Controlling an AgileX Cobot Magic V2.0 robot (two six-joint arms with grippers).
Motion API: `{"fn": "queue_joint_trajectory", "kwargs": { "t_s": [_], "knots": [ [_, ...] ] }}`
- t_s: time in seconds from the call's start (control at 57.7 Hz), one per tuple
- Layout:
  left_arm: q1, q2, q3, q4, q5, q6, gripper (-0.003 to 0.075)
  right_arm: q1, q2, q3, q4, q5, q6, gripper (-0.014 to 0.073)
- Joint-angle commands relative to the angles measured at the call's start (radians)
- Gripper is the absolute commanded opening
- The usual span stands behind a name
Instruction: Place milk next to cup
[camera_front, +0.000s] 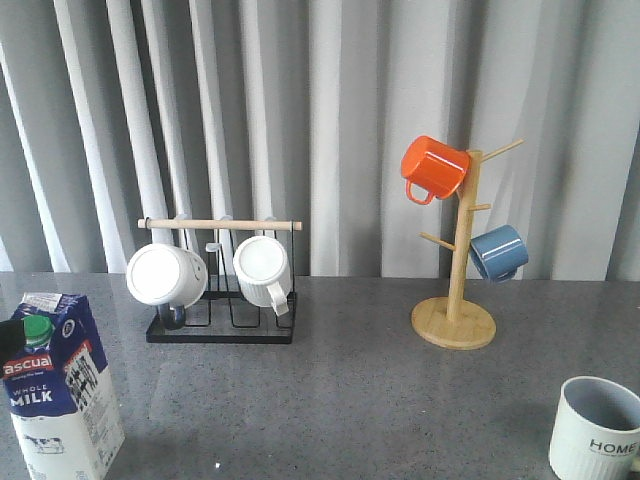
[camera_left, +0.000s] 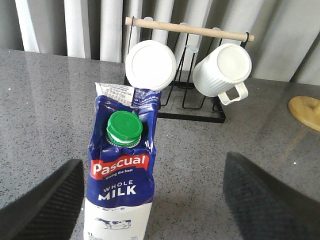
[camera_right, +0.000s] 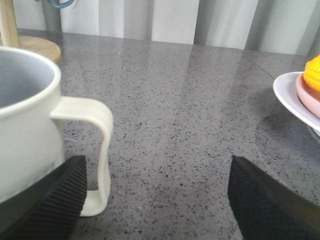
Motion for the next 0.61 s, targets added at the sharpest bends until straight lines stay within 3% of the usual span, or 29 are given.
{"fn": "queue_joint_trajectory", "kwargs": {
  "t_s": [0.0, 0.589],
  "knots": [
    [-0.006, -0.008, -0.035, -0.006, -0.084, 0.001, 0.0543, -0.004, -0.017, -0.029, -0.013, -0.091, -0.009, 0.0570],
    [-0.006, -0.008, -0.035, -0.006, -0.086, 0.001, 0.0543, -0.004, 0.048, -0.073, -0.011, -0.098, -0.006, 0.0570]
  ]
}}
